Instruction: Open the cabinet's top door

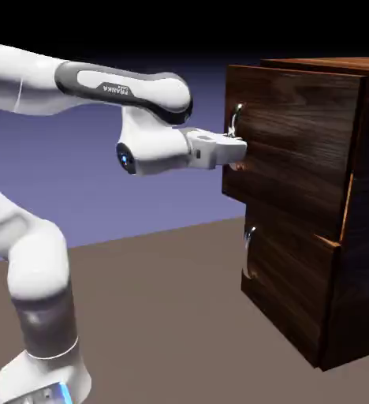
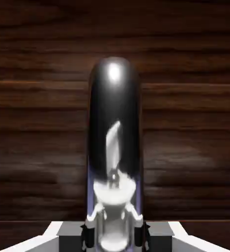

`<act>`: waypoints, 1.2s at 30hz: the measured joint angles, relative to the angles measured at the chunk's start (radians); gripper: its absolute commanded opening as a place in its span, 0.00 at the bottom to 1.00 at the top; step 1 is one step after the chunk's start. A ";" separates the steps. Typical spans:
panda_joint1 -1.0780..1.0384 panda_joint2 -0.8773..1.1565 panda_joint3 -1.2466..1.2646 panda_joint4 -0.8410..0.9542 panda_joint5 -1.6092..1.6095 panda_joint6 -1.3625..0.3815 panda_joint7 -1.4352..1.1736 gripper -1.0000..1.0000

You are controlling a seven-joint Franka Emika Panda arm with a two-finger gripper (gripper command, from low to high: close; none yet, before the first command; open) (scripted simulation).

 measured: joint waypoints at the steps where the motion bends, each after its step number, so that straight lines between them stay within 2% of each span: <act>1: 0.033 -0.017 -0.032 -0.016 -0.044 0.000 0.023 0.00; 22: 0.544 -0.456 -0.545 -0.250 -0.957 0.149 0.510 0.00; 29: 0.520 -0.544 -0.583 -0.321 -1.261 0.103 0.765 0.00; 36: 0.358 -0.604 -0.646 -0.374 -1.568 -0.128 0.993 0.00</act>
